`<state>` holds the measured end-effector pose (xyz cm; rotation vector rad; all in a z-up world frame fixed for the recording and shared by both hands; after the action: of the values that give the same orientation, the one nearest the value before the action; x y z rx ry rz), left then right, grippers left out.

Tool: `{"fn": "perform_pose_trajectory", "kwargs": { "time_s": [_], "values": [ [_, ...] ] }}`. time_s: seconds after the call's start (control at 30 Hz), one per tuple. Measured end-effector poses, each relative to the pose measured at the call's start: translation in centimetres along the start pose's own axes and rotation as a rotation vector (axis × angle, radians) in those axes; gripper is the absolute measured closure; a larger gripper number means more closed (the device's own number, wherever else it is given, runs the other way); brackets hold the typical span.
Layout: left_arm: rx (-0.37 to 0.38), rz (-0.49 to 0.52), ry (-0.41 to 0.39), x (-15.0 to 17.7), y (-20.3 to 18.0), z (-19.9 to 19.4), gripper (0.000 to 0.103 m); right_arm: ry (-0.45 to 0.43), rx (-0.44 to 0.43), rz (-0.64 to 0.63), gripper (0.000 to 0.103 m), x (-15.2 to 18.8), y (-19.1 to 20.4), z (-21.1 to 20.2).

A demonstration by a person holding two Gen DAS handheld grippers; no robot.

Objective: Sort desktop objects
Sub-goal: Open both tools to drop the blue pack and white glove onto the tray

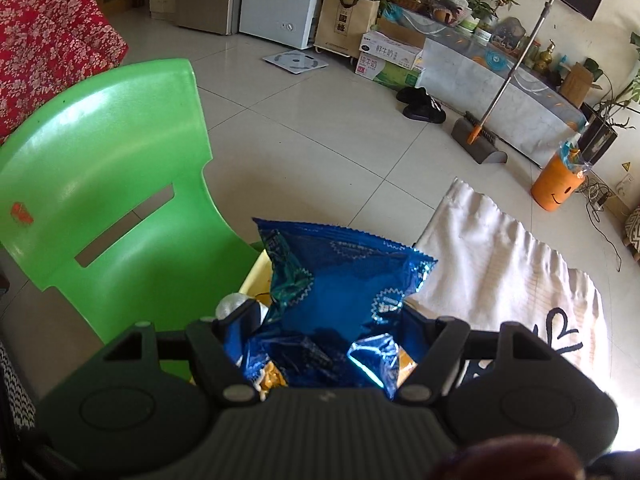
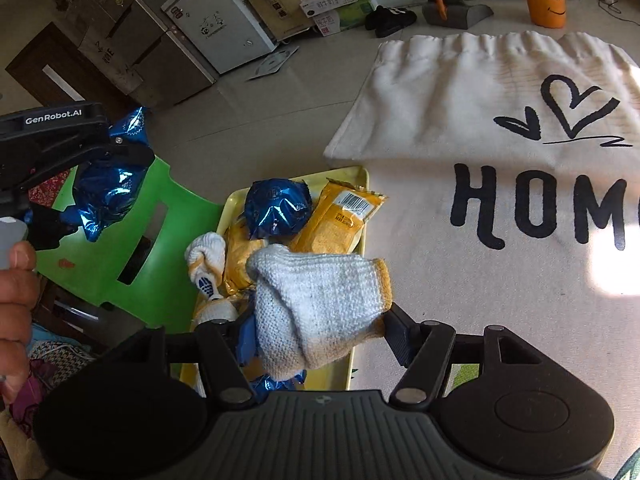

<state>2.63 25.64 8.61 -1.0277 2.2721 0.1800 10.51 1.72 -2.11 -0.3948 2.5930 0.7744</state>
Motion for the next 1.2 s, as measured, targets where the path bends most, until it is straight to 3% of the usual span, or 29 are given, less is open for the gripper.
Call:
{"fn": "perform_pose_trajectory", "kwargs": {
  "time_s": [0.33, 0.63, 0.7, 0.77, 0.87, 0.93, 1.2],
  "values": [
    [-0.064, 0.000, 0.036, -0.3, 2.1, 2.3, 0.033, 0.016, -0.075, -0.106, 0.040, 0.9, 5.1, 4.5],
    [0.007, 0.037, 0.138, -0.3, 1.5, 6.3, 0.033, 0.058, -0.088, -0.169, 0.039, 1.7, 6.3, 7.0],
    [-0.003, 0.063, 0.166, 0.3, 1.0, 7.0, 0.030, 0.057, -0.087, -0.184, 0.038, 1.9, 6.6, 7.2],
    [-0.016, 0.082, 0.176, 0.7, 0.7, 7.2, 0.016, 0.057, -0.082, -0.203, 0.037, 2.0, 6.8, 7.2],
    [-0.030, 0.079, 0.152, 0.7, 0.5, 6.7, 0.004, 0.048, -0.088, -0.216, 0.031, 2.0, 6.9, 6.9],
    [-0.019, 0.074, 0.146, 0.7, 0.5, 6.3, 0.004, 0.040, -0.089, -0.215, 0.027, 1.9, 6.8, 6.6],
    [0.017, 0.076, 0.093, 0.6, -0.3, 4.4, 0.001, 0.018, -0.050, -0.197, 0.026, 1.3, 6.0, 5.4]
  ]
}}
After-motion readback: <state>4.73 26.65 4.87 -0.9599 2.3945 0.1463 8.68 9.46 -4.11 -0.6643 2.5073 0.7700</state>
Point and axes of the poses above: each gripper's, at about its wrist camera, not at the fingertips, and z roughly the way its jaws point, y to its left, x to its underside, the point moved 2 cm from there along z, roughly the way its jaws point, and after that the axes turned 5 degrees about x, right-handed, at the moved point
